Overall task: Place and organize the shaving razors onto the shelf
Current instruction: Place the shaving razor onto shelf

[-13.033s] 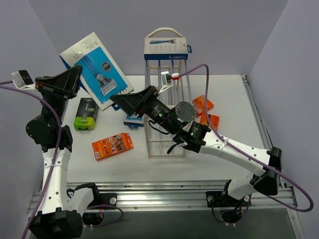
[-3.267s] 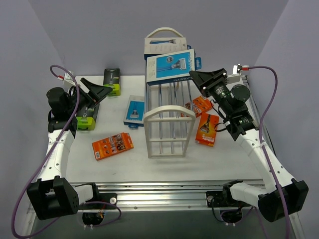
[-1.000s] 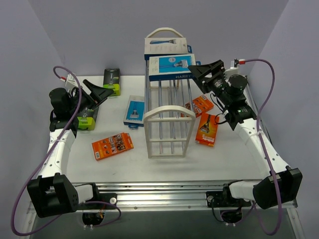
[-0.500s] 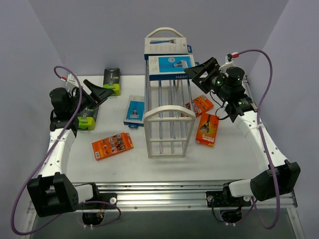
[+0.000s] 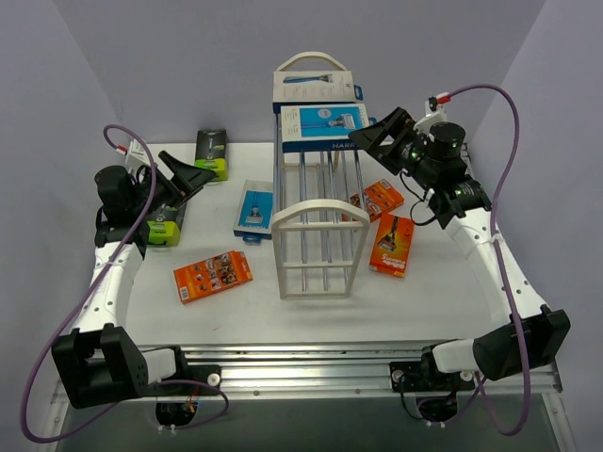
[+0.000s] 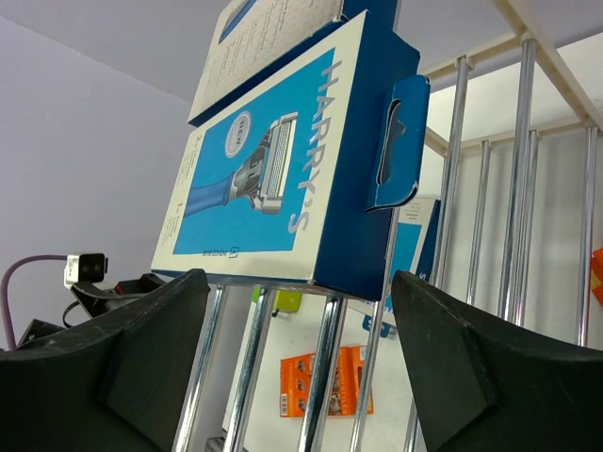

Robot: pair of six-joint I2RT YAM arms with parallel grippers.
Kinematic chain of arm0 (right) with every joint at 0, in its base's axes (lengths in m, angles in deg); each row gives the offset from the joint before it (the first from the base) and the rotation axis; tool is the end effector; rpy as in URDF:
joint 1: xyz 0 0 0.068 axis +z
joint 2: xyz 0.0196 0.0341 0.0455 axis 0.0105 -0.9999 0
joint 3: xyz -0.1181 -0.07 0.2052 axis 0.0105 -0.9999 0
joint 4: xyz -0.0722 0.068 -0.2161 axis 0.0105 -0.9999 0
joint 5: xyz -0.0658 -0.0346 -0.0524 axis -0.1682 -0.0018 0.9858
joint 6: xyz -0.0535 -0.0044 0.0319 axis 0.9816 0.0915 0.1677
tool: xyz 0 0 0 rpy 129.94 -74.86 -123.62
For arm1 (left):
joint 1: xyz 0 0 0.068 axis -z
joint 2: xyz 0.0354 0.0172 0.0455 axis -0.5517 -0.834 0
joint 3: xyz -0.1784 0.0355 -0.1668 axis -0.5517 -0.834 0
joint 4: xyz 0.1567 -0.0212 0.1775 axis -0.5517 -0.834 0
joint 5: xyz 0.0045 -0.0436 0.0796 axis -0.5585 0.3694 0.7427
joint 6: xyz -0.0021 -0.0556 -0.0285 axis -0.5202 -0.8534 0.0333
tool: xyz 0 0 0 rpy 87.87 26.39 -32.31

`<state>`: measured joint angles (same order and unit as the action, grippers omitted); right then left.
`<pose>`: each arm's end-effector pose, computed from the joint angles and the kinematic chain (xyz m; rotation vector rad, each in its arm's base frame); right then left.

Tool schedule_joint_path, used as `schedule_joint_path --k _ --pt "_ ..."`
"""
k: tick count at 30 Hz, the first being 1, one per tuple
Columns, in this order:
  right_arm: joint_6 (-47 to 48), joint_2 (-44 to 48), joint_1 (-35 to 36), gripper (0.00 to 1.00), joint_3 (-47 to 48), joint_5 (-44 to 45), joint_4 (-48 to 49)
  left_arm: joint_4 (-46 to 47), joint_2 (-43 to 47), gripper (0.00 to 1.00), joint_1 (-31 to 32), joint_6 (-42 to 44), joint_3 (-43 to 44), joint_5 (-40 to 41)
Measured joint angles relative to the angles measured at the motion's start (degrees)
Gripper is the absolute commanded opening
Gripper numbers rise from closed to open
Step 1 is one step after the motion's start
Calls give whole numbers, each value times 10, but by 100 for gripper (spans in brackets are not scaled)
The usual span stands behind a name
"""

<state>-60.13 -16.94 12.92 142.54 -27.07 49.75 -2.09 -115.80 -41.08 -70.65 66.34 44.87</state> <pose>0.2883 0.0880 0.4225 0.1350 1.5946 1.1354 0.2801 0.0050 0.3268 -0.3258 1.8098 -1.1556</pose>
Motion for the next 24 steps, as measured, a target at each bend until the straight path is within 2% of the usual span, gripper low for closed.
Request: schedule_joint_path --k 24 --pt "44 -47 53 73 55 19 -35 0 -10 94 0 1 -6 0"
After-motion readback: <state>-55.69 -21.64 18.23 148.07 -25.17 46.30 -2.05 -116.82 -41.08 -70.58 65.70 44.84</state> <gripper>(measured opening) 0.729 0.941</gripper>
